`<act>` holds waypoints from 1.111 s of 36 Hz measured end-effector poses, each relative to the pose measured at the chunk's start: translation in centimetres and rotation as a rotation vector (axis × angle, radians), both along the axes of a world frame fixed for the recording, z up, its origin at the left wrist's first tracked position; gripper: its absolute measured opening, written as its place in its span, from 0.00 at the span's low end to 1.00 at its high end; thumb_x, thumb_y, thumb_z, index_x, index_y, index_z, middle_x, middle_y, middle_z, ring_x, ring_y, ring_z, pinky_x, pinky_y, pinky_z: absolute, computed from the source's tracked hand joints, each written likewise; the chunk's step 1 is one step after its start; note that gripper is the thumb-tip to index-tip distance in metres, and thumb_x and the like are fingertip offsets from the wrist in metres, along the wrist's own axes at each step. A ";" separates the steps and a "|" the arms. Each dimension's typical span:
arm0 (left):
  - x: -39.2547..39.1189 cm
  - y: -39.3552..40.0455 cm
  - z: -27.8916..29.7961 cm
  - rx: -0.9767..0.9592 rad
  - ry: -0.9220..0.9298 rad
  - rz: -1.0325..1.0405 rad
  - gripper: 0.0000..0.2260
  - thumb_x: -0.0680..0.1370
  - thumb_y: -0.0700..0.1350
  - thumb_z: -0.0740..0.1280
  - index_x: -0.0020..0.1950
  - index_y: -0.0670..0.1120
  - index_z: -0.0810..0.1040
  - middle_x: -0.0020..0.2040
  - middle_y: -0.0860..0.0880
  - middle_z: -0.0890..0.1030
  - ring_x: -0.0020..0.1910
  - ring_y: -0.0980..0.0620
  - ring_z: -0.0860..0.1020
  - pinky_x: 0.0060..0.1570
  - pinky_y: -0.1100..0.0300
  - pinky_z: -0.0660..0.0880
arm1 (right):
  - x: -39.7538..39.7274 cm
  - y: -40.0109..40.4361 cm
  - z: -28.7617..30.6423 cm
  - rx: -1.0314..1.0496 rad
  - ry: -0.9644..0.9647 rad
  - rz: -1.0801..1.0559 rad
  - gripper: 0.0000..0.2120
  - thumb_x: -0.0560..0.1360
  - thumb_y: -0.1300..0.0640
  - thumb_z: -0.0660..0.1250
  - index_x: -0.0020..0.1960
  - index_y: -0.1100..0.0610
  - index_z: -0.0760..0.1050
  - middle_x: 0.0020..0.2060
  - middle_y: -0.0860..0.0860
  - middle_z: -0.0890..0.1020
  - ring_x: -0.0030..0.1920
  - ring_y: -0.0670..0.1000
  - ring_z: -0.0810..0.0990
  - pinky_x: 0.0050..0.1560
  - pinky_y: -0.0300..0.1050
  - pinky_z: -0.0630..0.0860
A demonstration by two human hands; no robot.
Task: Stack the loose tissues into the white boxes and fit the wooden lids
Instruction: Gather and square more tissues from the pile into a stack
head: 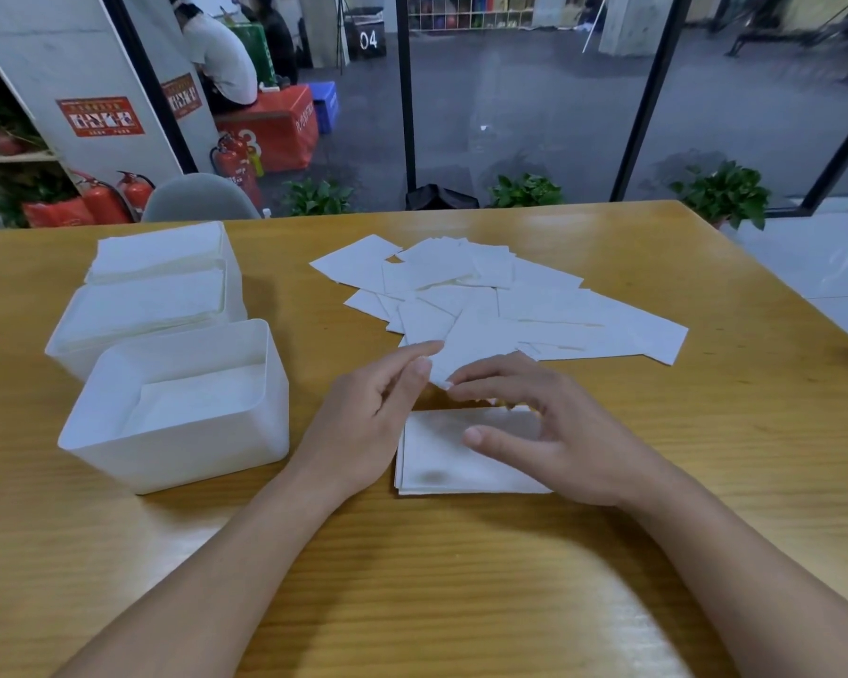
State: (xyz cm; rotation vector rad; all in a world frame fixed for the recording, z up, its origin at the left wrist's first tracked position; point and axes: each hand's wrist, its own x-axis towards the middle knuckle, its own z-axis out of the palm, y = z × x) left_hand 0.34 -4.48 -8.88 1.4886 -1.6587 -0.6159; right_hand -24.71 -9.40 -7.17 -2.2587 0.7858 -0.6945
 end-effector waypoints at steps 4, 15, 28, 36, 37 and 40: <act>-0.1 -0.1 0.0 -0.034 0.035 0.042 0.20 0.87 0.69 0.58 0.65 0.63 0.85 0.54 0.53 0.88 0.56 0.52 0.84 0.54 0.55 0.79 | 0.1 0.3 0.2 0.037 0.010 0.041 0.16 0.83 0.42 0.72 0.70 0.42 0.82 0.71 0.36 0.79 0.75 0.49 0.75 0.64 0.45 0.74; 0.6 -0.5 0.2 -0.105 0.140 0.216 0.11 0.80 0.61 0.76 0.54 0.56 0.85 0.39 0.54 0.83 0.32 0.47 0.78 0.37 0.47 0.84 | -0.2 0.0 0.1 0.039 0.044 0.010 0.14 0.83 0.37 0.71 0.66 0.39 0.82 0.70 0.35 0.79 0.75 0.47 0.75 0.63 0.47 0.74; 1.2 -0.3 0.7 -0.197 -0.063 0.394 0.11 0.86 0.52 0.69 0.67 0.65 0.79 0.53 0.65 0.85 0.33 0.58 0.80 0.37 0.58 0.75 | -0.3 -0.9 -1.1 -0.012 0.335 -0.058 0.30 0.82 0.26 0.59 0.77 0.38 0.74 0.78 0.29 0.69 0.78 0.34 0.56 0.81 0.50 0.55; 1.0 0.0 1.8 -0.398 0.069 0.367 0.10 0.86 0.51 0.71 0.67 0.59 0.80 0.63 0.63 0.84 0.64 0.57 0.82 0.57 0.62 0.78 | -0.2 -1.0 -1.5 -0.073 0.331 -0.087 0.30 0.82 0.25 0.58 0.78 0.39 0.73 0.75 0.30 0.70 0.77 0.36 0.59 0.81 0.49 0.55; 0.9 0.0 1.9 -0.408 0.115 0.349 0.10 0.85 0.49 0.73 0.66 0.59 0.81 0.63 0.62 0.84 0.63 0.54 0.83 0.55 0.61 0.79 | -0.2 -0.9 -1.5 -0.063 0.322 -0.092 0.31 0.81 0.25 0.58 0.78 0.39 0.72 0.75 0.31 0.70 0.77 0.34 0.58 0.81 0.48 0.55; 0.7 -0.1 1.8 -0.388 0.239 0.301 0.10 0.83 0.47 0.75 0.62 0.58 0.81 0.57 0.56 0.86 0.53 0.50 0.86 0.44 0.58 0.82 | -0.2 -0.8 -1.5 -0.007 0.260 -0.119 0.33 0.79 0.23 0.60 0.79 0.38 0.70 0.75 0.32 0.68 0.78 0.33 0.57 0.81 0.49 0.59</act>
